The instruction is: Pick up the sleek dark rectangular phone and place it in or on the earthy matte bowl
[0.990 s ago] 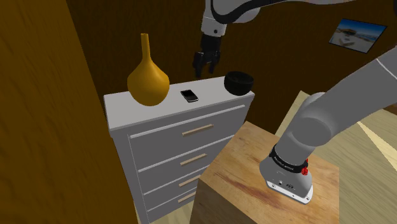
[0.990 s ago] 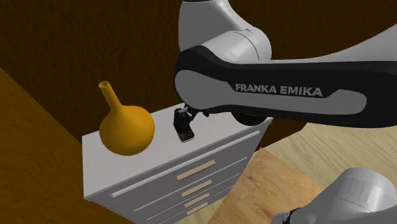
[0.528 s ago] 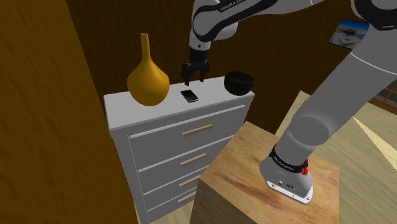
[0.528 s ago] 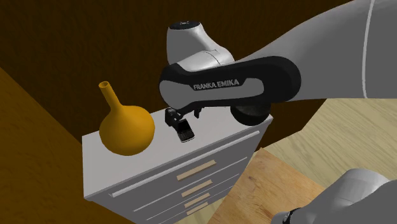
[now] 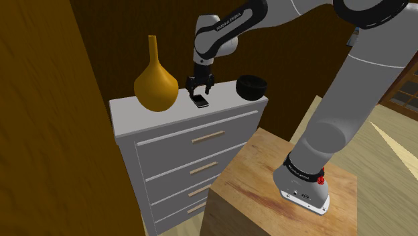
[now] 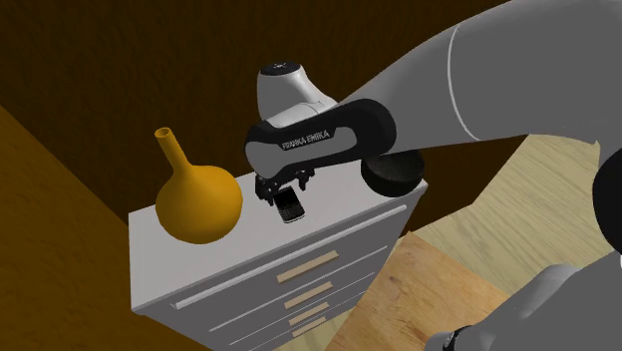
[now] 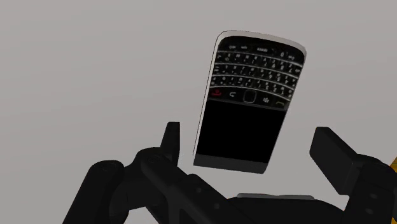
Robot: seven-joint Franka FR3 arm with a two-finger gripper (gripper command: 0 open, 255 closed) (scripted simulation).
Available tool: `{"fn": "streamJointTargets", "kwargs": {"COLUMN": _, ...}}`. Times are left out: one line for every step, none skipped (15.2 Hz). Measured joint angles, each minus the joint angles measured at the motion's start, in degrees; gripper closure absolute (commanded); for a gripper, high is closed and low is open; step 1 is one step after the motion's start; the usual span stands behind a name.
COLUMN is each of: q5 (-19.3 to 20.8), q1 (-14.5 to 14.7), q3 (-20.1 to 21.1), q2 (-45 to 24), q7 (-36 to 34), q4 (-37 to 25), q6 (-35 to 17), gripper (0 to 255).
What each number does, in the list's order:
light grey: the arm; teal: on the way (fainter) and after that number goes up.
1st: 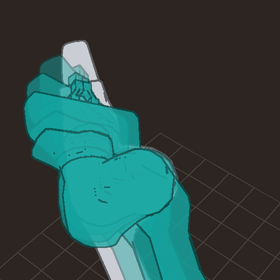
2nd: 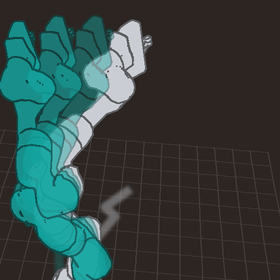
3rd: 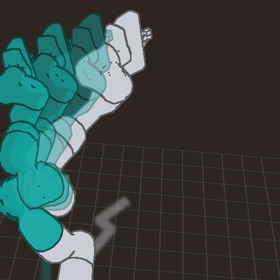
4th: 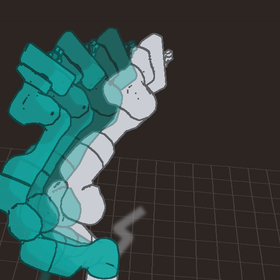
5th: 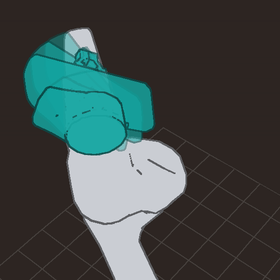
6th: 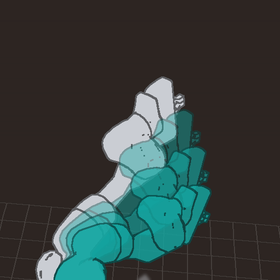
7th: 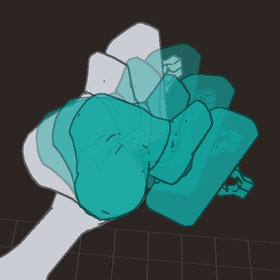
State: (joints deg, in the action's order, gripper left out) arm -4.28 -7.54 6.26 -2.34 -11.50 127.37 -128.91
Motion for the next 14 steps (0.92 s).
{"fn": "streamJointTargets", "kwargs": {"q5": 0.02, "q1": 0.04, "q3": 0.03, "q2": -0.41, "q7": -0.08, "q4": 0.26, "q6": -0.66, "gripper": 0}}
{"fn": "streamJointTargets", "kwargs": {"q5": 0.05, "q1": 0.11, "q3": 0.09, "q2": -0.89, "q7": -0.19, "q4": 0.66, "q6": -1.54, "gripper": 0}}
{"fn": "streamJointTargets", "kwargs": {"q5": 0.07, "q1": 0.08, "q3": 0.05, "q2": -1.37, "q7": -0.09, "q4": 0.93, "q6": -2.29, "gripper": 0}}
{"fn": "streamJointTargets", "kwargs": {"q5": 0.09, "q1": 0.10, "q3": 0.06, "q2": -1.81, "q7": -0.11, "q4": 1.10, "q6": -2.91, "gripper": 0}}
{"fn": "streamJointTargets", "kwargs": {"q5": 0.09, "q1": 0.13, "q3": 0.09, "q2": -1.98, "q7": -0.16, "q4": 1.23, "q6": -3.21, "gripper": 0}}
{"fn": "streamJointTargets", "kwargs": {"q5": 0.10, "q1": 0.14, "q3": 0.10, "q2": -2.09, "q7": -0.17, "q4": 1.29, "q6": -3.38, "gripper": 0}}
{"fn": "streamJointTargets", "kwargs": {"q5": 0.10, "q1": 0.16, "q3": 0.11, "q2": -2.13, "q7": -0.19, "q4": 1.33, "q6": -3.48, "gripper": 0}}
{"fn": "streamJointTargets", "kwargs": {"q5": 0.10, "q1": 0.16, "q3": 0.12, "q2": -2.16, "q7": -0.20, "q4": 1.35, "q6": -3.52, "gripper": 0}}
{"fn": "streamJointTargets", "kwargs": {"q5": 0.10, "q1": 0.16, "q3": 0.12, "q2": -2.17, "q7": -0.20, "q4": 1.35, "q6": -3.54, "gripper": 0}}
{"fn": "streamJointTargets", "kwargs": {"q5": 0.10, "q1": 0.16, "q3": 0.12, "q2": -2.18, "q7": -0.20, "q4": 1.35, "q6": -3.56, "gripper": 0}}
{"fn": "streamJointTargets", "kwargs": {"q5": 0.10, "q1": 0.16, "q3": 0.12, "q2": -2.18, "q7": -0.20, "q4": 1.35, "q6": -3.56, "gripper": 255}}
{"fn": "streamJointTargets", "kwargs": {"q5": 0.12, "q1": 0.14, "q3": 0.08, "q2": -2.07, "q7": -0.22, "q4": 1.30, "q6": -3.53, "gripper": 255}}
{"fn": "streamJointTargets", "kwargs": {"q5": 0.11, "q1": 0.15, "q3": 0.09, "q2": -2.10, "q7": -0.21, "q4": 1.31, "q6": -3.54, "gripper": 255}}
{"fn": "streamJointTargets", "kwargs": {"q5": 0.12, "q1": 0.15, "q3": 0.09, "q2": -2.12, "q7": -0.22, "q4": 1.30, "q6": -3.53, "gripper": 255}}
